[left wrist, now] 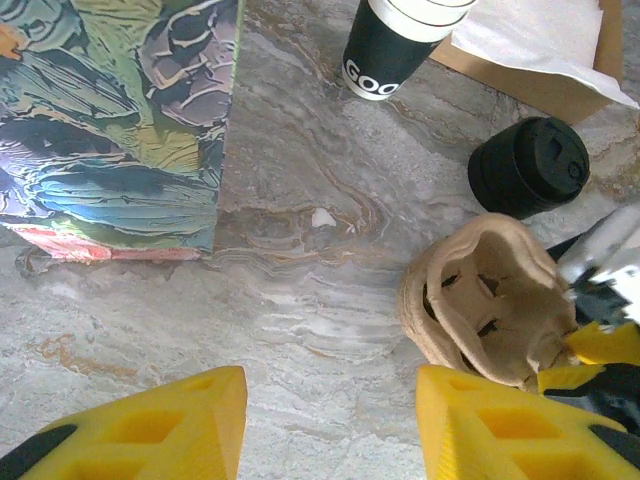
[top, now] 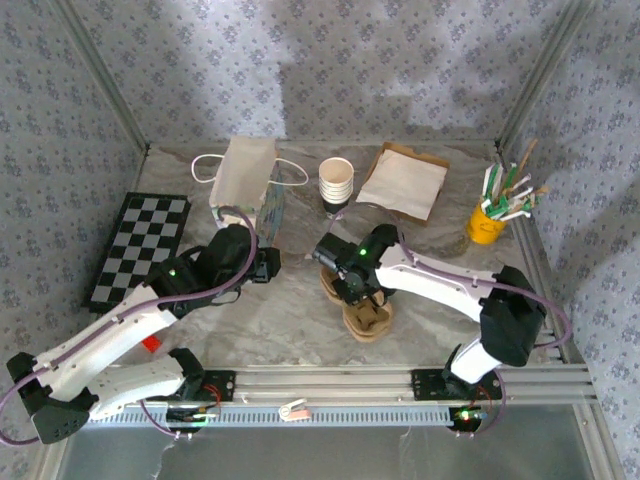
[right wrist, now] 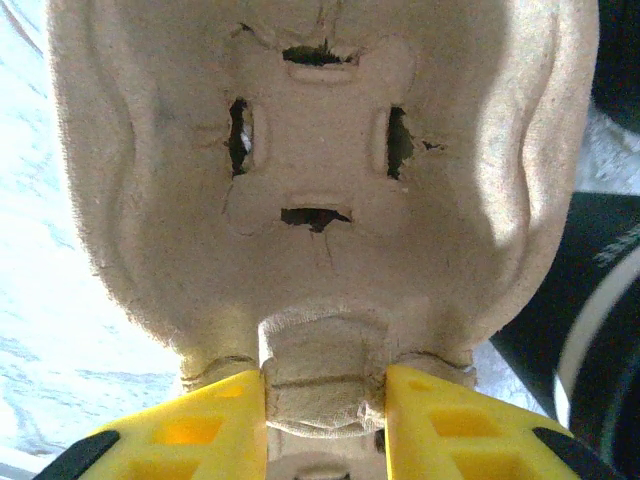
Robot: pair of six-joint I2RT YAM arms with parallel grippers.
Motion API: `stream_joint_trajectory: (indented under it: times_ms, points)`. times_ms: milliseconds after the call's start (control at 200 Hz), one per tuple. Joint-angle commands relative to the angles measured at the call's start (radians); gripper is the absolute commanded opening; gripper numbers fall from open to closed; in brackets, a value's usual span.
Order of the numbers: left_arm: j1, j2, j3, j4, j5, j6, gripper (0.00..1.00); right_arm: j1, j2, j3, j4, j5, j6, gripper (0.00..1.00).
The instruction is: Pack the takeout coffee
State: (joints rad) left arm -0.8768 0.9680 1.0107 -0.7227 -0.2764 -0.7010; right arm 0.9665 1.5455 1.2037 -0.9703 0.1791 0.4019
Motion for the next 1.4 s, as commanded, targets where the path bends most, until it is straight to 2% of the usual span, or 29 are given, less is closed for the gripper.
stream_joint_trajectory:
  times_ms: [0, 295, 635, 1124, 1399]
  points:
    - [0.011, -0.027, 0.009, -0.016, 0.004, 0.009, 0.48, -0.013, -0.043, 0.069, -0.083, -0.003, 0.034, 0.33]
    - [0.038, -0.051, 0.015, -0.043, 0.003, 0.008, 0.48, -0.039, 0.008, 0.165, -0.136, -0.042, 0.151, 0.34]
    - [0.050, -0.056, 0.004, -0.051, 0.015, 0.005, 0.49, -0.058, 0.082, 0.135, -0.062, -0.084, 0.211, 0.34]
    - [0.065, -0.052, 0.007, -0.044, 0.024, 0.012, 0.49, -0.030, 0.065, 0.122, -0.037, -0.033, 0.211, 0.53]
    - [0.068, -0.055, 0.008, -0.041, 0.032, 0.013, 0.49, -0.024, 0.100, 0.142, -0.055, -0.017, 0.220, 0.50]
